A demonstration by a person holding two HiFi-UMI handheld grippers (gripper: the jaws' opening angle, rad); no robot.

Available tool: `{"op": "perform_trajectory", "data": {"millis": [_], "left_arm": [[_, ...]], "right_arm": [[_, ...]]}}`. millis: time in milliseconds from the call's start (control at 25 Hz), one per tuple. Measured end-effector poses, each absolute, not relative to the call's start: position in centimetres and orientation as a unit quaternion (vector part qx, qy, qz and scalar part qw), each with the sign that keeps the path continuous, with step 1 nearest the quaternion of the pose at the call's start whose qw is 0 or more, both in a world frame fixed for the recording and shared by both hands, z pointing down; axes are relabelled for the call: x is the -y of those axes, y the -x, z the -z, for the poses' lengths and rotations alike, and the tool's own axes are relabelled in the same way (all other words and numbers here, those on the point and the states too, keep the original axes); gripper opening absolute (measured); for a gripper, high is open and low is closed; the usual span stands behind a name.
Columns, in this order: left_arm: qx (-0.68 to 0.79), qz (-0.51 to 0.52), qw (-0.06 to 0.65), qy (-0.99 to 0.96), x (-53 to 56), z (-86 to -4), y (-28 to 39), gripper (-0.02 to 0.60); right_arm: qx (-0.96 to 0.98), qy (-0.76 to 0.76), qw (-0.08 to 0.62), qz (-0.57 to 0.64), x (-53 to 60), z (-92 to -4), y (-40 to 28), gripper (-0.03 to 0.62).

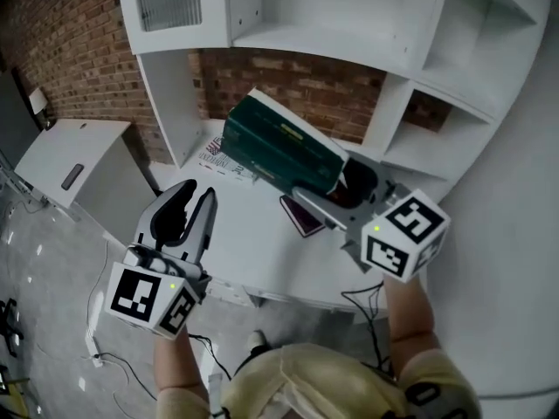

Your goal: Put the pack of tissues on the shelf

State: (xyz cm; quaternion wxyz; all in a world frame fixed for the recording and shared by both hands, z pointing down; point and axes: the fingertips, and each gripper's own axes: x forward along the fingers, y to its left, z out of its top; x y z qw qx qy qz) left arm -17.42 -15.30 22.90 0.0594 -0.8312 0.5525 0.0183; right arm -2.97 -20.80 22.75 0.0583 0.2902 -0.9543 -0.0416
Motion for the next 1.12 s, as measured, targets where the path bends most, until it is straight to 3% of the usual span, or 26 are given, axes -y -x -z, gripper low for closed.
{"op": "perform_trajectory", "data": {"millis": [560,1120], "left_arm": [[-0.465,-0.015,0.117,0.878,18.6,-21.5,18.6,0.115],[-0.447,-0.043,0.155,0.88,26.6,-15.9,16.0,0.115]], "right_arm": [[0.917,-0.38,0.067,0.105,21.4,-20.0,3.6,0.325],[0.897,-0.41,0.083,0.142,30.4,-12.7,1.6,0.325]]}}
